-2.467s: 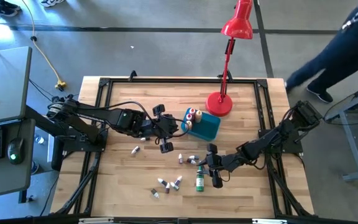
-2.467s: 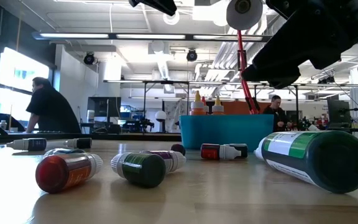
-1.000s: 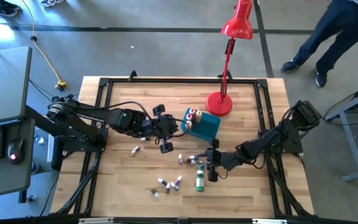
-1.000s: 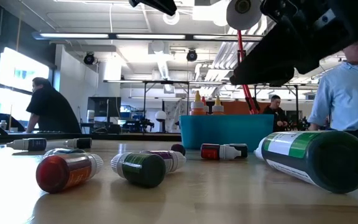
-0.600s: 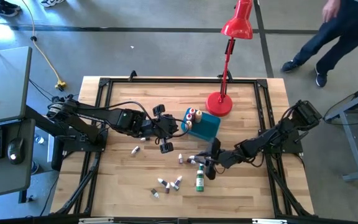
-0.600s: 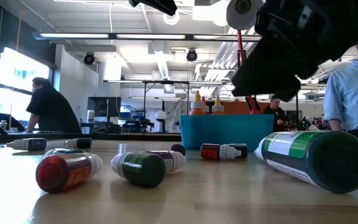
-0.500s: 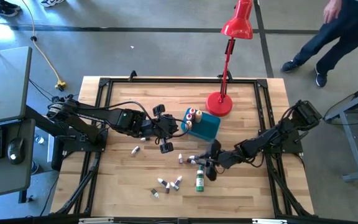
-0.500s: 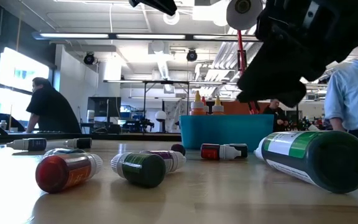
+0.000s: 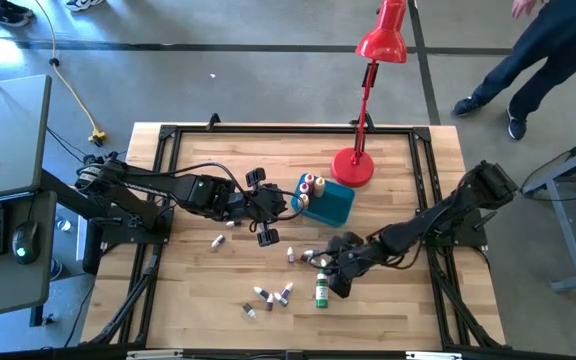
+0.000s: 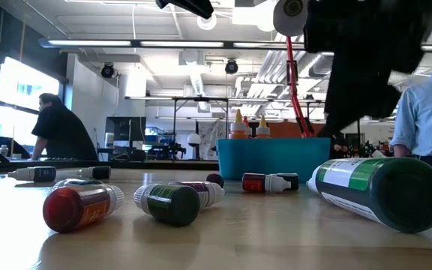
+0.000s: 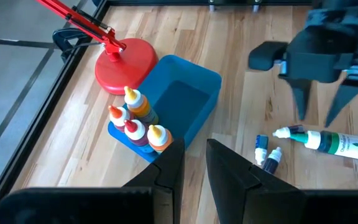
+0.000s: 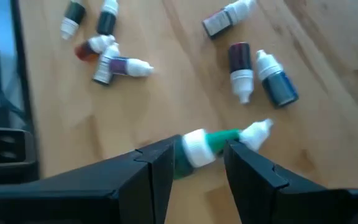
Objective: Pick & Place food coloring
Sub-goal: Put the big green food coloring bottle into the blue container
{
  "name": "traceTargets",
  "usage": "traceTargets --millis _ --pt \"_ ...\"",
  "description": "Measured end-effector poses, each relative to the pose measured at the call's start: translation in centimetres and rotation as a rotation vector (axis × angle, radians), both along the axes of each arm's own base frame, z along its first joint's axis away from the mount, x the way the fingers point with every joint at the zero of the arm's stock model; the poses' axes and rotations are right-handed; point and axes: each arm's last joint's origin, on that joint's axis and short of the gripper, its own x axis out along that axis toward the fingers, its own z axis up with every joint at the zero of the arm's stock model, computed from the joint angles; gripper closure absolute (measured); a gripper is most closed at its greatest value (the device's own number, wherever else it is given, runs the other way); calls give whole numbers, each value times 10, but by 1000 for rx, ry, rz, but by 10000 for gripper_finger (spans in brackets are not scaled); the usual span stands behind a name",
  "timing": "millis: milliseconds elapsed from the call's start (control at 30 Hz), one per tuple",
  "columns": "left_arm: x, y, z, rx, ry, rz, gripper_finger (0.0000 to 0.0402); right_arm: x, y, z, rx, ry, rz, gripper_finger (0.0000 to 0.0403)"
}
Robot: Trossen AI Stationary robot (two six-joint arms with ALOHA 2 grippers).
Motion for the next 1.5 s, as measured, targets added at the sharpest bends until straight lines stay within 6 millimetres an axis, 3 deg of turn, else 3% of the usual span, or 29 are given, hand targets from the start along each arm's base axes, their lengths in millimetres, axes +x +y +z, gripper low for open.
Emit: traceTargets --millis 133,333,533,800,1200,1500 --pt "0 0 0 0 0 0 339 3 2 14 69 80 -80 270" --pt "0 0 0 0 0 0 339 4 -4 12 246 148 -281 270" --pt "3 -1 3 -10 -40 -2 339 4 -2 -1 326 208 -377 270" --pt "1 -1 -1 2 16 -57 339 26 7 -23 459 174 -371 270" --pt "-9 2 -10 70 157 -33 339 20 1 -34 390 255 -462 270" --pt "-12 3 -11 44 174 -2 339 26 -9 -32 299 211 -347 270"
